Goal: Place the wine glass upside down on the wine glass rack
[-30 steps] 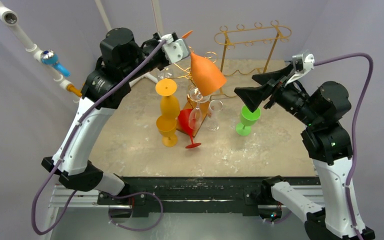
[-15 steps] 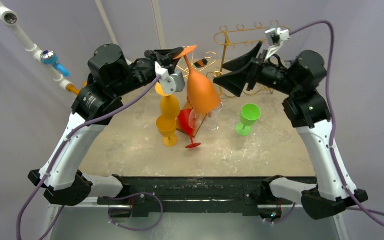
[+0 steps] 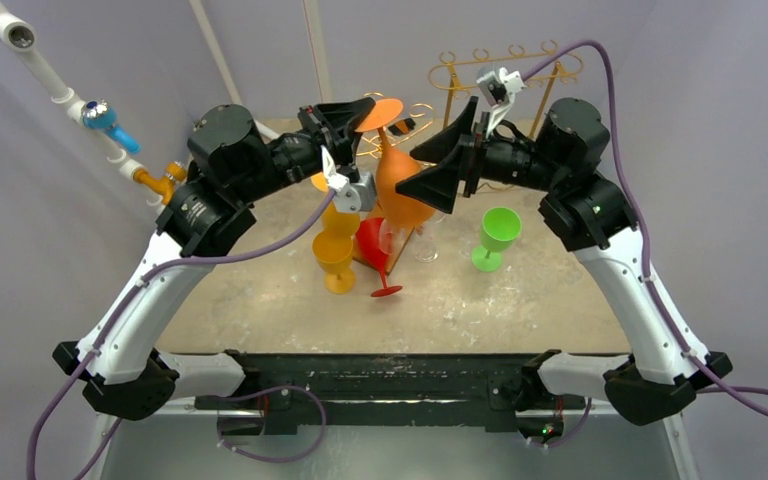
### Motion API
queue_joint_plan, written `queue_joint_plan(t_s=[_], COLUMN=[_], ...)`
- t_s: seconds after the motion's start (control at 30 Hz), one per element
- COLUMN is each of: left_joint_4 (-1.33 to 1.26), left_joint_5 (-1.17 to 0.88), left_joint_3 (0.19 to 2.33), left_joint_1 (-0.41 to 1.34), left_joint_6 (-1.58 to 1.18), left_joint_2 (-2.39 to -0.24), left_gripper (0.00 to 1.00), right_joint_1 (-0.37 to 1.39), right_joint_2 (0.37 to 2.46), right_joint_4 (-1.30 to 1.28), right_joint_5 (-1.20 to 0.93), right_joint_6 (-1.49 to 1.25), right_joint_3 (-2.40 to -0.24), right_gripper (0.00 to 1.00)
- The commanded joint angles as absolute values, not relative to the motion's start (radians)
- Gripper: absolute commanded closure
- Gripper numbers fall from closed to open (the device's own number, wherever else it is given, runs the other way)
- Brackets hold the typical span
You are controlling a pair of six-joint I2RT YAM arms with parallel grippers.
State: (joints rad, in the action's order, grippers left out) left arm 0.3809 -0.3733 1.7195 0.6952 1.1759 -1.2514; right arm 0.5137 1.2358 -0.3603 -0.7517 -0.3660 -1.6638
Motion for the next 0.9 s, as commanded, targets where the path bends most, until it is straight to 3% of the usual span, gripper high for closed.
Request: queue_joint_plan(t_s=[0.0,0.4,0.5,0.57,0.7,0.8,0.87], left_joint_4=[0.269,0.223,0.239,0.266,0.359,0.468,0.541], left_joint_5=[-0.431,-0.425,-0.414,-0.401,-0.343,-0.276,-0.228], left_joint_3=[1.722,1.716,1.72,1.739,1.813,1.895,1.962], left_joint_1=[0.701,0.737,0.752,0.757,0.762,0.762,0.763], left_joint_6=[1.243,1.246,1.247,1.22,1.103,1.001,0.902], left_joint_2=[-1.218,-1.218,-1.218,-1.227,-1.252,-1.293,-1.323], left_gripper=[1.0,1.0,0.99,0.7,0.53,0.32,0.17], right_joint_1=[0.543,0.614,0.614,0.614,0.61,0.597,0.577], right_joint_2=[1.226,1.262,1.254,1.229,1.148,1.105,1.082], right_joint_4=[-0.39,-0.38,-0.361,-0.336,-0.316,-0.32,-0.318], right_joint_5=[-0.732,-0.672,-0.668,-0.65,-0.488,-0.36,-0.299], right_joint_6=[-0.299,-0.266,-0.272,-0.285,-0.254,-0.225,-0.209], right_joint_3=[-1.639,-1.658,-1.653,-1.629,-1.55,-1.496,-1.462], right_gripper=[0.01,0.01,0.08,0.14,0.37,0.45,0.45])
